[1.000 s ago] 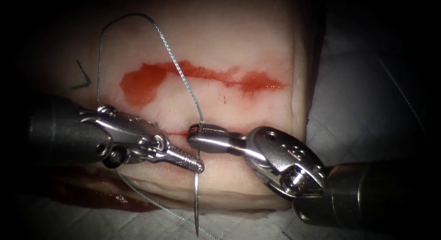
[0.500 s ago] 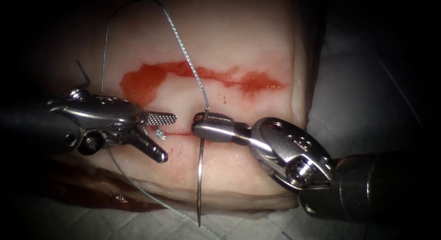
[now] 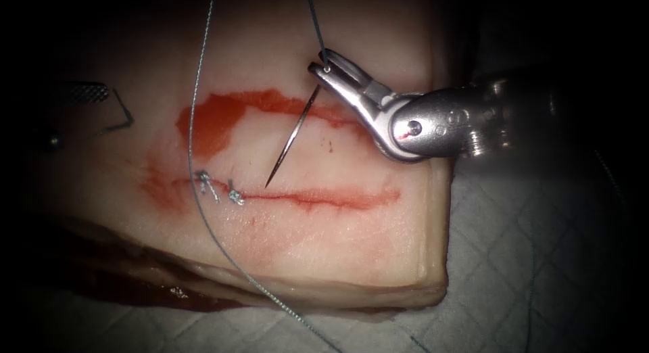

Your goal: Wound Closure

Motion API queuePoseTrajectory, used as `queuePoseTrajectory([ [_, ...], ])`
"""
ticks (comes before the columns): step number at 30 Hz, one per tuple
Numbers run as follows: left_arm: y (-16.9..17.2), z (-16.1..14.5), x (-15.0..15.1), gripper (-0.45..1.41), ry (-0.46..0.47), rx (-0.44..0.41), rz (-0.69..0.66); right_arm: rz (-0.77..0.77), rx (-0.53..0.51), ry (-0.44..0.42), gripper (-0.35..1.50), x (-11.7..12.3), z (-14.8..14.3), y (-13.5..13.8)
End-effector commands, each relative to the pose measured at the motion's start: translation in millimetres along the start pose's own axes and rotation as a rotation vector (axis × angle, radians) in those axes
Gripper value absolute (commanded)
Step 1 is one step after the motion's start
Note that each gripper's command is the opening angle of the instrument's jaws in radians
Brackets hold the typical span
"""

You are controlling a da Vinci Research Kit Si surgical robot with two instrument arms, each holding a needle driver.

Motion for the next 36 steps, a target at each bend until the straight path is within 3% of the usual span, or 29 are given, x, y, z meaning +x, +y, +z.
queuePoseTrajectory([
  [1,0.9,0.8,0.3,0.74,-0.007,-0.011,0.003,-0.039,-0.058,-0.039,-0.35,1.1,1.6,-0.3],
  [3,2.3,1.3,1.0,0.74,-0.014,-0.023,0.009,-0.061,-0.092,-0.061,-0.35,1.6,1.6,-0.7],
  [7,3.1,2.6,3.2,0.59,0.062,0.107,-0.018,-0.075,-0.09,-0.062,-0.35,2.1,1.5,-0.8],
  [10,1.6,4.6,4.1,0.59,0.115,0.187,-0.04,-0.092,-0.089,-0.063,-0.35,2.2,1.6,-1.0],
  [13,-0.5,7.2,5.0,0.39,0.154,0.247,-0.037,-0.112,-0.089,-0.063,-0.35,2.1,1.7,-1.5],
  [15,-1.1,9.1,5.7,0.29,0.152,0.233,-0.023,-0.122,-0.089,-0.064,-0.35,1.9,1.7,-1.8],
  [16,-1.1,9.9,6.2,0.19,0.152,0.222,-0.016,-0.12,-0.09,-0.064,-0.35,1.9,1.6,-2.0],
  [17,-0.9,10.8,7.0,-0.28,0.153,0.211,-0.006,-0.119,-0.091,-0.064,-0.35,1.9,1.5,-2.2],
  [18,-0.8,11.4,7.7,-0.45,0.151,0.188,-0.016,-0.124,-0.092,-0.065,-0.35,1.8,1.5,-2.3],
  [22,0.8,14.7,10.2,-0.45,0.129,-0.006,-0.029,-0.121,-0.091,-0.063,-0.35,1.6,1.3,-2.7],
  [24,2.5,17.1,10.9,-0.45,0.164,-0.11,-0.023,-0.121,-0.102,-0.06,-0.35,1.5,1.3,-2.6],
  [30,4.7,19.4,12.1,-0.45,0.135,-0.467,0.104,-0.117,-0.173,-0.063,-0.35,1.3,1.3,-2.1],
  [36,7.5,19.8,14.1,-0.45,0.158,-0.646,0.154,-0.101,-0.211,-0.081,-0.35,0.9,1.6,-1.5],
])
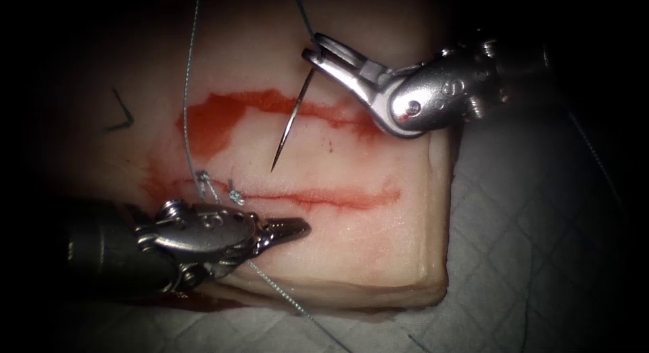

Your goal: Wound Closure

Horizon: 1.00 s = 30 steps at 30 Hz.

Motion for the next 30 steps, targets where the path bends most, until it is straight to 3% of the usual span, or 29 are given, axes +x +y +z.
queuePoseTrajectory([
  [1,0.6,1.2,1.1,-0.45,0.041,-0.056,0.022,0.005,-0.009,-0.012,-0.35,0.3,1.3,0.5],
  [12,2.2,1.4,3.6,-0.45,0.165,-0.136,0.003,-0.096,-0.038,0.029,-0.35,0.1,1.8,0.3],
  [30,1.6,2.1,4.3,-0.45,0.249,-0.12,-0.012,-0.388,-0.18,0.17,-0.35,0.4,3.5,1.0],
])
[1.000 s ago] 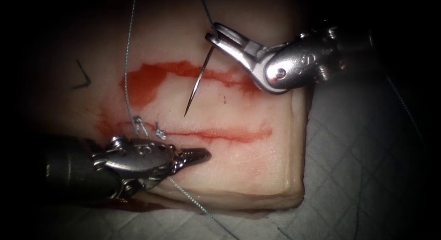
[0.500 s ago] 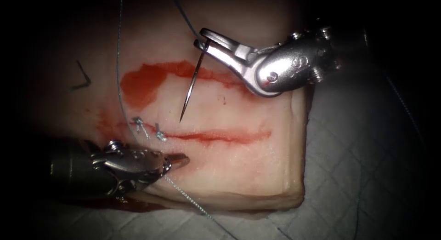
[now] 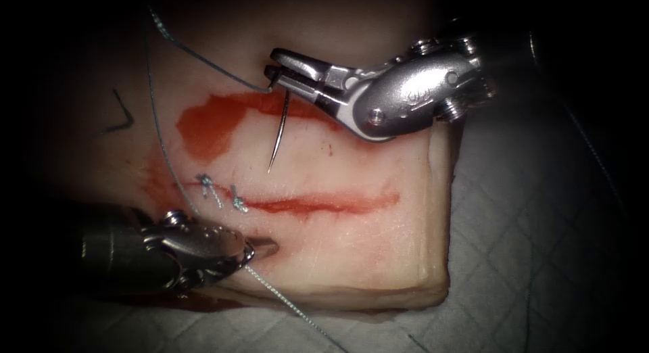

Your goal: Wound Closure

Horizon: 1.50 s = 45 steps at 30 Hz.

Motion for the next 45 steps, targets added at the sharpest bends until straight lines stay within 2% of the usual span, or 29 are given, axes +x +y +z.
queuePoseTrajectory([
  [1,-0.1,0.8,0.0,-0.45,-0.003,0.0,0.003,-0.019,-0.013,0.004,-0.35,0.2,1.2,0.3],
  [13,1.3,0.0,-0.3,-0.45,0.005,0.016,0.022,-0.122,-0.1,0.016,-0.35,0.3,2.0,1.3],
  [18,1.5,-0.1,-0.3,-0.45,0.006,0.018,0.024,-0.152,-0.144,-0.023,-0.35,0.4,2.9,2.5],
  [28,0.4,0.9,0.1,-0.45,0.001,0.01,0.022,-0.249,-0.188,-0.063,-0.35,0.3,3.8,3.1],
  [35,0.1,-0.4,-2.0,-0.45,-0.066,0.0,0.017,-0.262,-0.187,-0.064,-0.35,0.1,3.9,2.6],
  [45,0.2,0.7,-0.9,-0.45,-0.065,-0.019,0.026,-0.312,-0.202,-0.064,-0.35,0.2,4.1,2.9],
])
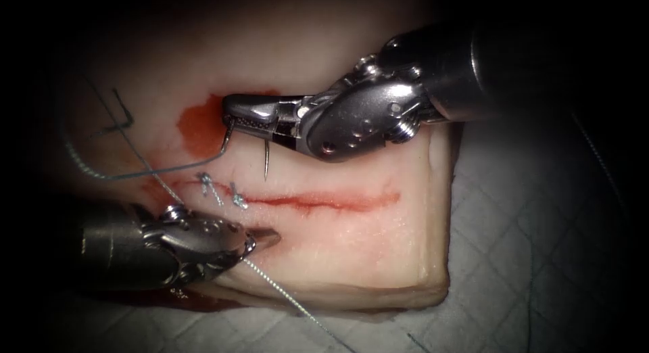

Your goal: Wound Closure

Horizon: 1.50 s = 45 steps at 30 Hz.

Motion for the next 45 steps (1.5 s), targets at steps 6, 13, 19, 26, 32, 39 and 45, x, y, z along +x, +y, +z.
queuePoseTrajectory([
  [6,-0.1,1.6,1.1,-0.45,0.033,-0.016,0.007,-0.016,-0.01,0.002,-0.35,0.3,1.3,0.1],
  [13,0.0,1.6,1.3,-0.45,0.041,-0.019,0.009,-0.023,-0.027,0.003,-0.35,0.0,1.5,0.4],
  [19,0.0,1.2,1.0,-0.45,0.044,-0.016,0.007,-0.038,-0.056,0.012,-0.35,0.3,1.4,0.9],
  [26,0.0,0.9,0.9,-0.45,0.045,-0.014,0.007,-0.04,-0.07,0.018,-0.35,0.5,1.4,1.3],
  [32,0.0,0.8,0.8,-0.45,0.046,-0.014,0.006,-0.052,-0.075,0.022,-0.35,0.7,1.6,1.9],
  [39,0.1,0.5,0.6,-0.45,0.048,-0.011,0.005,-0.054,-0.078,0.021,-0.35,0.5,1.7,2.2],
  [45,0.3,0.1,0.3,-0.45,0.054,-0.009,0.004,-0.058,-0.082,0.02,-0.35,0.4,1.9,2.6],
])
